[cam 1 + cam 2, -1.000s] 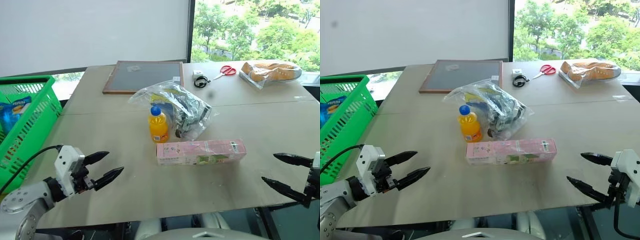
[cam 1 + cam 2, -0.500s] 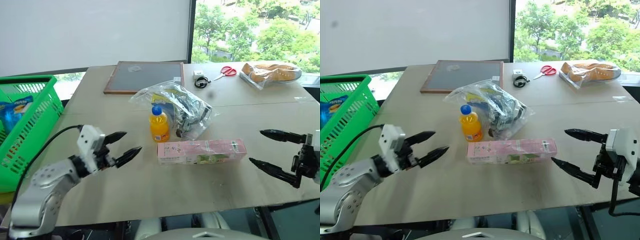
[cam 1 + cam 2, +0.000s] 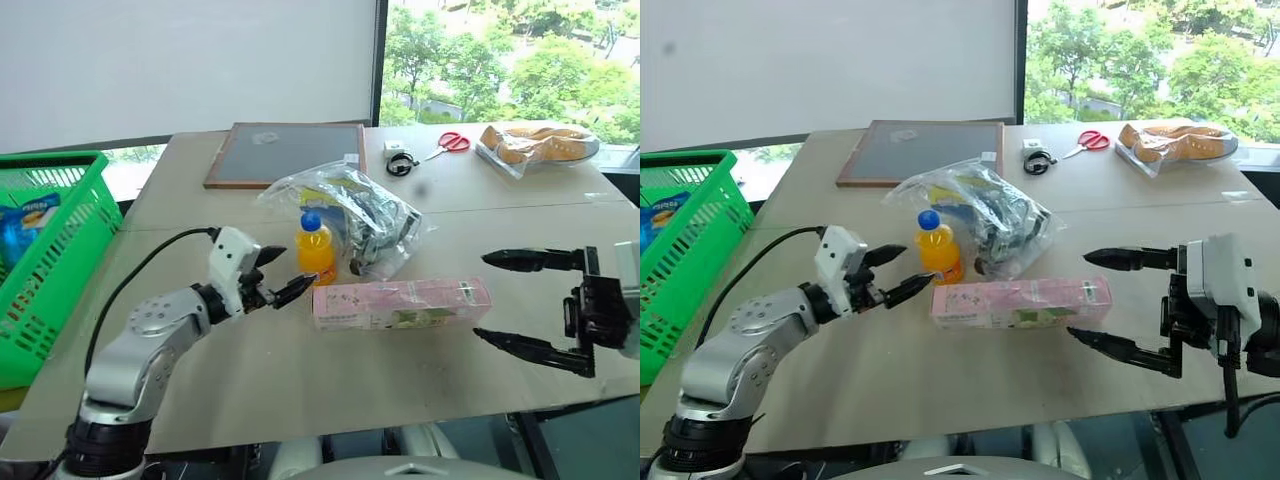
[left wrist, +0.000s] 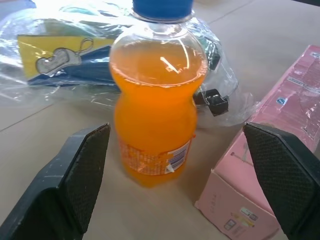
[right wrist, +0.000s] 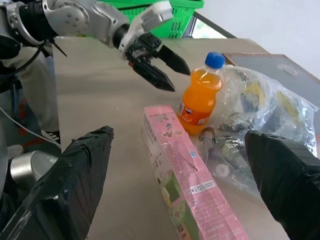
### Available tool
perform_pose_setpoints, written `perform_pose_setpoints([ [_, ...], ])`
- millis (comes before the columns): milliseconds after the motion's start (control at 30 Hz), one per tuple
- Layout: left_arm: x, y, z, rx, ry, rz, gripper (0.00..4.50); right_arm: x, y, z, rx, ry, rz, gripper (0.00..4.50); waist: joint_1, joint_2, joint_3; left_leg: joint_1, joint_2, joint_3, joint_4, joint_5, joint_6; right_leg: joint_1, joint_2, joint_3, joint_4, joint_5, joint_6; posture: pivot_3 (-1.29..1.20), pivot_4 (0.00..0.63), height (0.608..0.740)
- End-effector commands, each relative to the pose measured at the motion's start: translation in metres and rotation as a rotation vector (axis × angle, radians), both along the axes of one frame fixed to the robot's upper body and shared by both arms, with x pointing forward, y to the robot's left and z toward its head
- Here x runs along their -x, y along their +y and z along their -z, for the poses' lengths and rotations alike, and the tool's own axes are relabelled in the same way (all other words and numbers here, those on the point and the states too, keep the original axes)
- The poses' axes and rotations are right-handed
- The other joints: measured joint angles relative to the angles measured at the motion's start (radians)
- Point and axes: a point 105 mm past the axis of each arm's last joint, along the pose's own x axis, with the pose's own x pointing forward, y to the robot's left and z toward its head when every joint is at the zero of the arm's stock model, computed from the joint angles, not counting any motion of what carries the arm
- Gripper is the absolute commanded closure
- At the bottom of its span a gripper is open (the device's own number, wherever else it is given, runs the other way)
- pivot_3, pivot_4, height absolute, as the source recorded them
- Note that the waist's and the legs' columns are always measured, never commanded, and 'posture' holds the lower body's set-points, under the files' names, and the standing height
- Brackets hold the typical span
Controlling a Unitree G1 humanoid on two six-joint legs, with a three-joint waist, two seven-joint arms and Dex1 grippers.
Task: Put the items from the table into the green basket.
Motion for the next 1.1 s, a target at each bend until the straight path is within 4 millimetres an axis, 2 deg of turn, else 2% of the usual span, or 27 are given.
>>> perform_pose_setpoints([
  [33, -0.005, -0.004, -0.007, -0.005, -0.049, 0.010, 0.10, -0.003, 0.002, -0.003, -0.010, -0.009, 0.007, 0.00, 0.001, 0.000, 0.000, 0.000, 0.000, 0.000, 0.000, 0.000, 0.000, 0.000, 0.000, 0.000, 0.000, 0.000, 0.000, -0.16, 0.024, 0.740],
  [167, -0.016, -0.004, -0.006, -0.006, -0.063, -0.020, 0.10, -0.008, 0.000, -0.009, -0.048, -0.034, 0.031, 0.00, 0.004, 0.000, 0.000, 0.000, 0.000, 0.000, 0.000, 0.000, 0.000, 0.000, 0.000, 0.000, 0.000, 0.000, 0.000, -0.17, 0.021, 0.740],
  [300, -0.022, -0.010, -0.005, 0.006, -0.075, -0.017, 0.10, -0.004, 0.001, -0.016, -0.099, -0.035, 0.014, 0.00, 0.002, -0.001, -0.001, 0.000, 0.000, 0.000, 0.000, 0.000, 0.000, 0.000, 0.000, 0.000, 0.000, 0.000, 0.000, -0.17, 0.018, 0.740],
  [900, -0.047, -0.029, 0.007, 0.035, -0.100, 0.002, 0.10, 0.000, 0.010, -0.023, -0.129, -0.044, 0.020, 0.00, -0.008, -0.001, -0.001, -0.001, 0.000, 0.000, 0.001, 0.000, 0.000, 0.000, 0.001, 0.000, 0.000, 0.000, 0.000, -0.21, 0.023, 0.740],
  [967, -0.050, -0.032, 0.009, 0.046, -0.098, 0.008, 0.63, 0.000, 0.010, -0.022, -0.126, -0.044, 0.023, 0.00, -0.011, -0.001, -0.001, -0.001, 0.000, -0.001, 0.001, 0.000, 0.000, 0.000, 0.001, 0.000, 0.000, 0.000, 0.000, -0.21, 0.023, 0.740],
  [1033, -0.050, -0.033, 0.010, 0.047, -0.100, 0.013, 1.37, 0.000, 0.011, -0.021, -0.123, -0.042, 0.028, 0.00, -0.017, -0.001, -0.001, -0.001, 0.000, -0.001, 0.001, 0.000, 0.000, 0.000, 0.001, 0.000, 0.000, 0.000, 0.000, -0.22, 0.021, 0.740],
  [1067, -0.050, -0.033, 0.011, 0.046, -0.099, 0.015, 1.61, 0.001, 0.011, -0.021, -0.121, -0.041, 0.030, 0.00, -0.020, -0.001, -0.001, -0.001, 0.000, -0.001, 0.001, 0.000, 0.000, 0.000, 0.001, 0.000, 0.000, 0.000, 0.000, -0.22, 0.021, 0.740],
  [1100, -0.050, -0.033, 0.012, 0.045, -0.100, 0.016, 1.63, 0.001, 0.010, -0.020, -0.121, -0.040, 0.033, 0.00, -0.021, -0.001, -0.001, -0.001, 0.000, -0.001, 0.001, 0.000, 0.000, 0.000, 0.001, 0.000, 0.000, 0.000, 0.000, -0.23, 0.025, 0.740],
])
